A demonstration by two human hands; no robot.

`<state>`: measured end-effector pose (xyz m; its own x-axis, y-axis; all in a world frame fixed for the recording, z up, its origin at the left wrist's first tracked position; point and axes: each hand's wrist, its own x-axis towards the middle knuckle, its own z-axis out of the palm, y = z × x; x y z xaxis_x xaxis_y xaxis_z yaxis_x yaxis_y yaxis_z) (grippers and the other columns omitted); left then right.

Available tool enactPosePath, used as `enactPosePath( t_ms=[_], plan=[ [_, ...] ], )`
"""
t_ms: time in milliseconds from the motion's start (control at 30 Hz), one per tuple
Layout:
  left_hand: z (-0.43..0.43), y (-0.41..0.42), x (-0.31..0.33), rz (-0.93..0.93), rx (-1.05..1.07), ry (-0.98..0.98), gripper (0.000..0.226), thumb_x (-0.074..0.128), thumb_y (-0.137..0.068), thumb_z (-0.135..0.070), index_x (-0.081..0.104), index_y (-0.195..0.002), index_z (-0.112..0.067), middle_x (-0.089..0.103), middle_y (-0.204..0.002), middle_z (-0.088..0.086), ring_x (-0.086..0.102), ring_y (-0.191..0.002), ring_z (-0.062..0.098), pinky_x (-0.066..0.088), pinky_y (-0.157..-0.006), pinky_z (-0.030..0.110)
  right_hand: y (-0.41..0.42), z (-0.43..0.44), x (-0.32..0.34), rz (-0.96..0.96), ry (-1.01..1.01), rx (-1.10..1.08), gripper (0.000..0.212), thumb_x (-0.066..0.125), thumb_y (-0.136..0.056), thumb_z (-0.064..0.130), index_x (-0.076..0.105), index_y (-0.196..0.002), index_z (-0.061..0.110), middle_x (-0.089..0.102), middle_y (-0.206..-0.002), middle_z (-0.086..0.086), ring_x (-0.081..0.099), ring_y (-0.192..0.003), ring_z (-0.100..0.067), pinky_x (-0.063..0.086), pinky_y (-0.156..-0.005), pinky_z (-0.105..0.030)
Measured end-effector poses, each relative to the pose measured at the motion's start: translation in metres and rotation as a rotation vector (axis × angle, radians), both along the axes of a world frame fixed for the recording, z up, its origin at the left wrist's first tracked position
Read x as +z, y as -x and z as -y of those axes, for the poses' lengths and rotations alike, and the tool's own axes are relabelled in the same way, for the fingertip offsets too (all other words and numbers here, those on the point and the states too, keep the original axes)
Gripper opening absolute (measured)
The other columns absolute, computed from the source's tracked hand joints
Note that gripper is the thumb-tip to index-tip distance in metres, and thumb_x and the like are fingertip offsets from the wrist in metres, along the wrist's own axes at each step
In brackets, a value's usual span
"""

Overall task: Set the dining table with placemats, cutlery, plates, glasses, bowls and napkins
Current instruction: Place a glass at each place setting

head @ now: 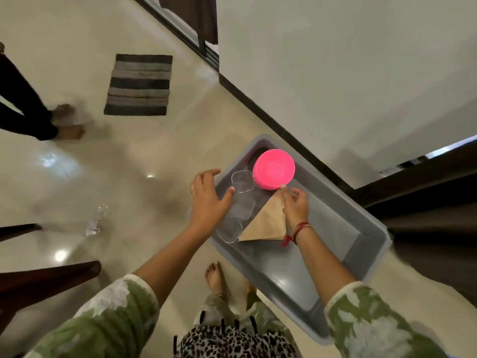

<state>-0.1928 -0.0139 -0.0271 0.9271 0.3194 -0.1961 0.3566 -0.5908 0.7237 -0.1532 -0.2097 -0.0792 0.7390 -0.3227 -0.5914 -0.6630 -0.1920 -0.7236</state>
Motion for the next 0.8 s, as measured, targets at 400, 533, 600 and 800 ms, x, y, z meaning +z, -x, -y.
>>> enactPosePath(
  t_ms=[400, 533, 600, 800],
  plan=[
    [0.004, -0.028, -0.007, -0.020, -0.016, -0.043, 0.046, 0.061, -0.091, -0.027, 0.046, -0.133, -0.015, 0.040, -0.132, 0.006, 0.033, -0.124, 0.020, 0.026, -0.098, 0.027, -0.058, -0.015, -0.047, -0.193, -0.348, -0.237, 0.038, 0.064, -0.087, 0.023, 0.053, -0.123, 0.014, 0.060, -0.111, -0.008, 0.059, -0.100, -0.025, 0.052, -0.069, -0.030],
    [0.001, -0.024, -0.010, -0.044, -0.011, -0.025, 0.052, 0.058, -0.088, -0.038, 0.045, -0.133, -0.016, 0.041, -0.133, 0.005, 0.033, -0.125, 0.021, 0.027, -0.099, 0.028, -0.056, -0.020, -0.043, -0.212, -0.198, -0.327, 0.056, 0.069, -0.083, 0.028, 0.044, -0.130, 0.012, 0.055, -0.126, -0.012, 0.056, -0.110, -0.030, 0.054, -0.084, -0.045],
    [-0.003, -0.015, -0.013, -0.084, -0.020, -0.062, 0.066, 0.051, -0.079, -0.057, 0.045, -0.133, -0.018, 0.043, -0.132, 0.003, 0.035, -0.124, 0.020, 0.026, -0.097, 0.027, -0.042, -0.028, -0.035, -0.212, -0.119, -0.383, 0.055, 0.069, -0.082, 0.035, 0.046, -0.125, 0.010, 0.049, -0.130, -0.013, 0.050, -0.118, -0.034, 0.048, -0.093, -0.054],
    [0.000, 0.040, -0.026, -0.120, -0.176, -0.369, 0.074, 0.054, -0.068, -0.074, 0.045, -0.118, -0.020, 0.055, -0.110, -0.003, 0.047, -0.102, 0.020, 0.025, -0.080, 0.032, 0.020, -0.054, 0.010, 0.335, 0.051, -0.142, 0.027, 0.064, -0.087, 0.016, 0.055, -0.111, 0.005, 0.052, -0.110, -0.005, 0.053, -0.098, -0.016, 0.049, -0.081, -0.024]
  ],
)
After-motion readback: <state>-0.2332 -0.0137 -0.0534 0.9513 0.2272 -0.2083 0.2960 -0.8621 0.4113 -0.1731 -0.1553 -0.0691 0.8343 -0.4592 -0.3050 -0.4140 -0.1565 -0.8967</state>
